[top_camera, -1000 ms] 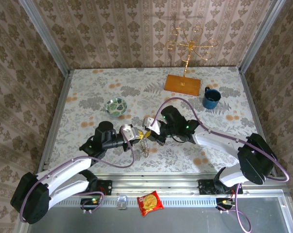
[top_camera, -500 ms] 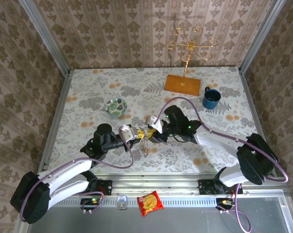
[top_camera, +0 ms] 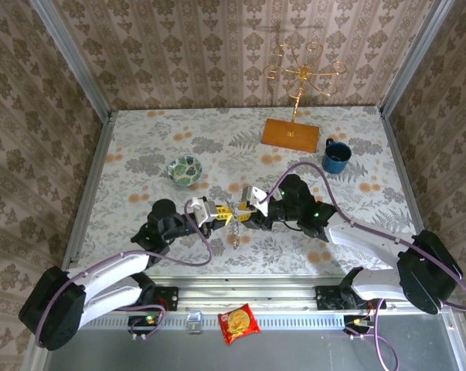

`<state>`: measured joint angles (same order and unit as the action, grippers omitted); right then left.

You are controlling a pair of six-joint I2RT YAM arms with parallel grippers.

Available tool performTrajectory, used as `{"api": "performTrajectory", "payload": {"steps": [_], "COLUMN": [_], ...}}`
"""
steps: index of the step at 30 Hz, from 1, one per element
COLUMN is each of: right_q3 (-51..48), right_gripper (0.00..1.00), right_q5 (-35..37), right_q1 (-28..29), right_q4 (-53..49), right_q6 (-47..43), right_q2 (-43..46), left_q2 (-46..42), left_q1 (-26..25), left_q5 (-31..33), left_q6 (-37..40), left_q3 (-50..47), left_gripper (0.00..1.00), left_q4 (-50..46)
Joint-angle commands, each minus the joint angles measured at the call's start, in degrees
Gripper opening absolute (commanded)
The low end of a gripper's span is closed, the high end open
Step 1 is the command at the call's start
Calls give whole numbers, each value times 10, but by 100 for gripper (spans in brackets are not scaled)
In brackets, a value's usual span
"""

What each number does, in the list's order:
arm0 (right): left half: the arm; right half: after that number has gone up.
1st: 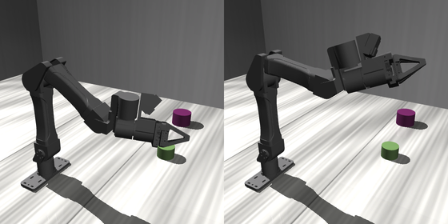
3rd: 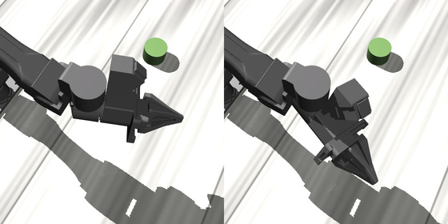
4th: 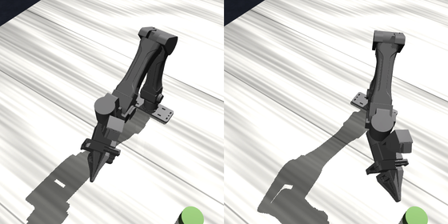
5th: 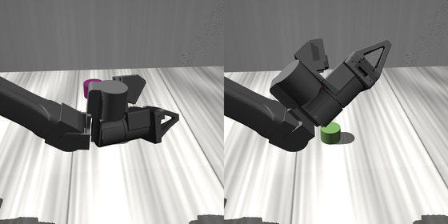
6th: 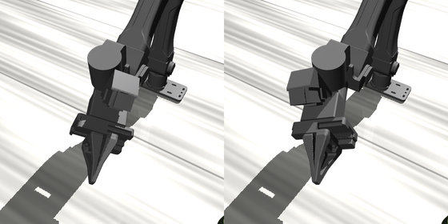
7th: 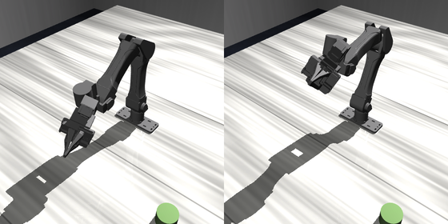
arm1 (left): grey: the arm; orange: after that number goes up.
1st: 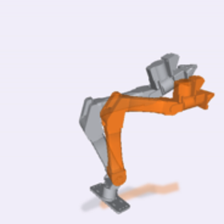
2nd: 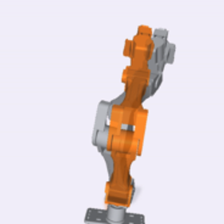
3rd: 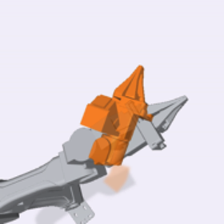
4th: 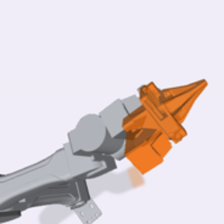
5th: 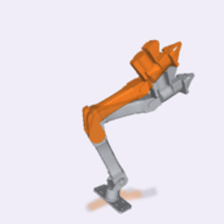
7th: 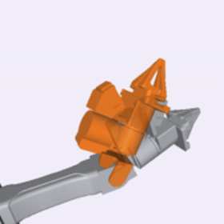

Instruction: Put the keys on the keyring

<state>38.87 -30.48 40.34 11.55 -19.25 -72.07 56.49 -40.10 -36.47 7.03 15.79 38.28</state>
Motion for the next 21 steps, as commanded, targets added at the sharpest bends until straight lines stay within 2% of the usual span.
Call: {"api": "performTrajectory", "payload": {"steps": [1,10,17,21], "right_q3": [-9,-13,-63,-74], "right_gripper": [33,26,29,31], "right_q5": [-16,-41,-47,-57], "right_q1": [-2,0,-9,-9], "right_q4": [60,63,106,133], "right_q6": [26,27,30,43], "right_q2": [-4,-20,21,12], "left_q2": [8,19,20,30], "left_q1": [-2,-2,-2,-2], "left_q5": [-29,-27,-28,-36], "left_q6": [-25,-30,-31,-38], "left_q3": [-7,-13,-20,-22], "left_gripper": [0,0,0,0], "left_q4": [66,91,98,121]}}
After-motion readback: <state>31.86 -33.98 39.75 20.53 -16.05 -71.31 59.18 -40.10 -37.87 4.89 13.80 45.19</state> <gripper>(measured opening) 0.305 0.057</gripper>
